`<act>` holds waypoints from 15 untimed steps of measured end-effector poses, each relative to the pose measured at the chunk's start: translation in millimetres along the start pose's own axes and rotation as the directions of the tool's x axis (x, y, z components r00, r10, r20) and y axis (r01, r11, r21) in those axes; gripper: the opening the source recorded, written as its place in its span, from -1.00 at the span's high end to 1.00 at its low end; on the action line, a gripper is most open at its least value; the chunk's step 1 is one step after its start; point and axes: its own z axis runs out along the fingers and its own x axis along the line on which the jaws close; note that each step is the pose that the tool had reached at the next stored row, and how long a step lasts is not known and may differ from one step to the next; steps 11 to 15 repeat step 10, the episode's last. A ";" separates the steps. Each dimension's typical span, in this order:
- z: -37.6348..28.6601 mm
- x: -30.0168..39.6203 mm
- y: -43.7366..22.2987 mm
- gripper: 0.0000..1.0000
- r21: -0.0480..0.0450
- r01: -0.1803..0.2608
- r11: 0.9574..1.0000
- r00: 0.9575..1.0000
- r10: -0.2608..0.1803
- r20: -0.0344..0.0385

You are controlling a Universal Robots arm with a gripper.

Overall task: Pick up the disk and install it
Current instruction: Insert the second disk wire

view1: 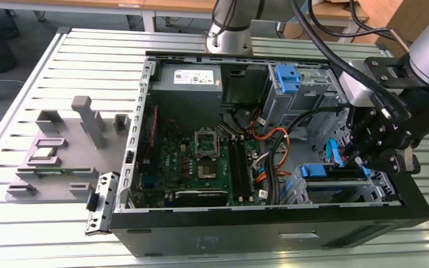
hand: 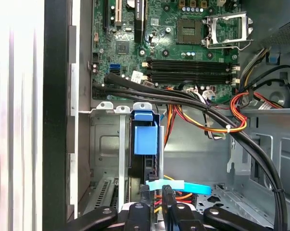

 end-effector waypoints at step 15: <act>-5.1 -0.4 -0.1 0.51 -0.001 0.000 1.000 1.000 0.000 0.000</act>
